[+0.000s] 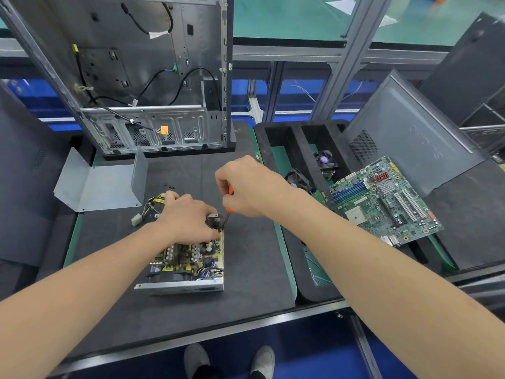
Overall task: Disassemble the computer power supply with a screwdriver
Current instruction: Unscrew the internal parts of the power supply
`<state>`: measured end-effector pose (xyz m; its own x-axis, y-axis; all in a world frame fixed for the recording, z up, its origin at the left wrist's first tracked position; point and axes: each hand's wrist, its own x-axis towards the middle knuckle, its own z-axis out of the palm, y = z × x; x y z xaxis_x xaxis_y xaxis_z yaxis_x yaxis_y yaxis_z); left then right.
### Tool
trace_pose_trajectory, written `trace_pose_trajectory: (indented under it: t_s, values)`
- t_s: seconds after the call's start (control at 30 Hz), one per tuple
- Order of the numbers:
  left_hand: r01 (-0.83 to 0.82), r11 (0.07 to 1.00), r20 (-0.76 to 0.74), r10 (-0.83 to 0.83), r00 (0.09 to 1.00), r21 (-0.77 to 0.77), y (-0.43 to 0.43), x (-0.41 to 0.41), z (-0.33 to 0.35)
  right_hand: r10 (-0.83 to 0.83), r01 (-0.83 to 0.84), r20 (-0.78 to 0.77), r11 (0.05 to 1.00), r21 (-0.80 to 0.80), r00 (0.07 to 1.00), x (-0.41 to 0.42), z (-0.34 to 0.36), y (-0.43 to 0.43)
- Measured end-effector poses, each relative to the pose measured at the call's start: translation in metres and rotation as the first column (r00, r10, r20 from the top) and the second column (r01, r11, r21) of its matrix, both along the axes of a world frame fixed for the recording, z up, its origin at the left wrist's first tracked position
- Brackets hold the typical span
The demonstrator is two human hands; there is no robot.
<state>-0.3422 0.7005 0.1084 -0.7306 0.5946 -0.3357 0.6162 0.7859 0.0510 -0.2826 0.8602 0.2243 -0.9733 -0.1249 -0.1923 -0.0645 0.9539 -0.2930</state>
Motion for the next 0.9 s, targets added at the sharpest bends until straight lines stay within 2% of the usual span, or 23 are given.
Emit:
trace_pose_trajectory:
  t_s: [0.1, 0.2, 0.27, 0.57, 0.77, 0.9]
  values:
    - [0.021, 0.997, -0.014, -0.02, 1.0, 0.076, -0.002, 0.001, -0.002, -0.004, 0.004, -0.004, 1.0, -0.008, 1.0, 0.002, 0.005, 0.004]
    - [-0.004, 0.949, -0.005, 0.006, 1.0, 0.316, -0.005, 0.005, -0.006, 0.0, 0.0, 0.002, 1.0, -0.017, 1.0, 0.005, 0.011, 0.008]
    - [0.0, 0.913, -0.005, 0.003, 1.0, 0.408, -0.005, 0.009, -0.007, 0.003, -0.003, 0.004, 1.0, -0.004, 1.0, 0.007, 0.016, 0.011]
    - [0.106, 0.952, -0.136, -0.069, 0.988, 0.286, 0.017, 0.024, 0.001, 0.003, -0.004, -0.03, 1.0, -0.025, 1.0, 0.025, 0.039, 0.028]
    - [0.079, 0.913, -0.109, -0.039, 0.993, 0.4, 0.032, 0.03, 0.0, 0.006, -0.009, -0.059, 0.999, -0.046, 0.998, 0.036, 0.049, 0.035]
    - [0.126, 0.928, -0.172, -0.068, 0.983, 0.351, 0.035, 0.03, -0.003, 0.003, -0.007, -0.074, 0.999, -0.044, 0.997, 0.038, 0.051, 0.04]
